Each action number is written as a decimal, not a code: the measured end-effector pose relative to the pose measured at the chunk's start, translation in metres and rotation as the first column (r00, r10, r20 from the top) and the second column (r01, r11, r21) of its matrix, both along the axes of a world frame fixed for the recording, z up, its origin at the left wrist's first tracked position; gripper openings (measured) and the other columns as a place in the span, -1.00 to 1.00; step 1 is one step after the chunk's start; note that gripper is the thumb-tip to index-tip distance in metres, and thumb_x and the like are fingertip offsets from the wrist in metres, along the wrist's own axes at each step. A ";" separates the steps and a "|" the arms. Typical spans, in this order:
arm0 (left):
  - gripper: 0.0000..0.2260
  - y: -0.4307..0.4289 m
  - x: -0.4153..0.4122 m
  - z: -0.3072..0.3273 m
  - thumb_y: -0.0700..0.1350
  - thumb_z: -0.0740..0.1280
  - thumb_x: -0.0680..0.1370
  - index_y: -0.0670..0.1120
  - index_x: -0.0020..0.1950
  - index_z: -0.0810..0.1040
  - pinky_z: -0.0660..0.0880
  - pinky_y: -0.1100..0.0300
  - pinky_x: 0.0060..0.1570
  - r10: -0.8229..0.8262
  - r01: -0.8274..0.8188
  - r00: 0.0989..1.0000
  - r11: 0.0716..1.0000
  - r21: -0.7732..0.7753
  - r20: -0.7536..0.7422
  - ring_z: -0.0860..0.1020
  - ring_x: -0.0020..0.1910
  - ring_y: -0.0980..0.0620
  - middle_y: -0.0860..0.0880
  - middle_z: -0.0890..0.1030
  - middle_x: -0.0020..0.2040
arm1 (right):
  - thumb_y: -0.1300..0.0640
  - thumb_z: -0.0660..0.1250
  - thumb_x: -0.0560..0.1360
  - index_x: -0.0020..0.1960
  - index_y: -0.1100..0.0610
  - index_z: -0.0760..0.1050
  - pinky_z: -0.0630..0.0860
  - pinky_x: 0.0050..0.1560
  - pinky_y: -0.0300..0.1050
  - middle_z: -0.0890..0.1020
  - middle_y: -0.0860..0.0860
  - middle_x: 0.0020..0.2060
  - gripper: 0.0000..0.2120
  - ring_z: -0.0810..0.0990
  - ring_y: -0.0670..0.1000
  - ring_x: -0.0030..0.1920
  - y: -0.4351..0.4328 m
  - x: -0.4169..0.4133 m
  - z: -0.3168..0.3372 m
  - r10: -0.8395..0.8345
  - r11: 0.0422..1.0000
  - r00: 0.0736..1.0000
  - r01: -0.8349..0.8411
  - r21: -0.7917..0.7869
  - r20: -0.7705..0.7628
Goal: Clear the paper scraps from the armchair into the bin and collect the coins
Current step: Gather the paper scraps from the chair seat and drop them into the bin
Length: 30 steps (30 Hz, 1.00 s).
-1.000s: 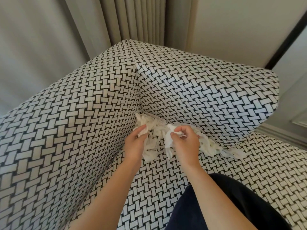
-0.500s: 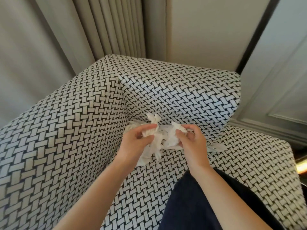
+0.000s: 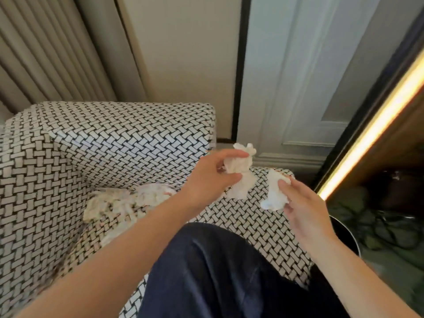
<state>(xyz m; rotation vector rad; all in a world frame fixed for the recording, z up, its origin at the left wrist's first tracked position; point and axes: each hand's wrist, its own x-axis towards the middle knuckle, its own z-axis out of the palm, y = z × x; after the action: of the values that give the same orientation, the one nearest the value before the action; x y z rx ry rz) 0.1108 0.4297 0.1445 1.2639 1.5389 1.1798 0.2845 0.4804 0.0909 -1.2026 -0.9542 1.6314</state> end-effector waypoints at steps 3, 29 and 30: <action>-0.63 0.029 0.037 -0.012 -0.30 0.35 0.49 0.06 0.21 0.52 0.48 0.43 -0.09 -0.116 0.116 0.993 0.993 -0.019 0.004 0.51 0.14 0.13 0.08 0.51 0.27 | 0.18 0.28 0.53 0.02 0.10 0.55 0.50 -0.05 -0.15 0.65 0.03 -0.02 -0.90 0.62 0.00 0.02 0.010 0.036 -0.013 -0.099 0.988 0.995 0.095 -0.120 -0.029; -0.47 0.142 0.183 -0.117 -0.16 0.26 0.58 0.12 0.50 0.18 0.32 0.18 0.28 -0.662 0.555 0.673 0.746 -0.367 -0.329 0.39 0.35 0.00 -0.02 0.38 0.42 | 0.11 0.26 0.56 0.46 0.20 0.21 0.42 0.30 0.14 0.38 0.22 0.36 -0.49 0.43 0.20 0.32 0.089 0.175 -0.115 -0.551 0.729 0.831 0.439 -0.525 -0.072; -0.49 0.140 0.181 -0.116 -0.16 0.25 0.58 0.10 0.49 0.20 0.28 0.22 0.27 -0.660 0.554 0.677 0.748 -0.366 -0.324 0.35 0.38 0.01 -0.01 0.37 0.42 | 0.08 0.25 0.57 0.47 0.19 0.19 0.39 0.32 0.14 0.37 0.21 0.38 -0.47 0.41 0.20 0.34 0.088 0.174 -0.114 -0.538 0.739 0.840 0.429 -0.519 -0.073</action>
<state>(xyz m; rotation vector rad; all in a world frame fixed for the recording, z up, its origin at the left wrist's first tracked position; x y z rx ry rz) 0.2918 0.5699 0.0285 1.7676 1.3155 0.2612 0.4589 0.5685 -0.0236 -1.4152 -0.0428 1.5555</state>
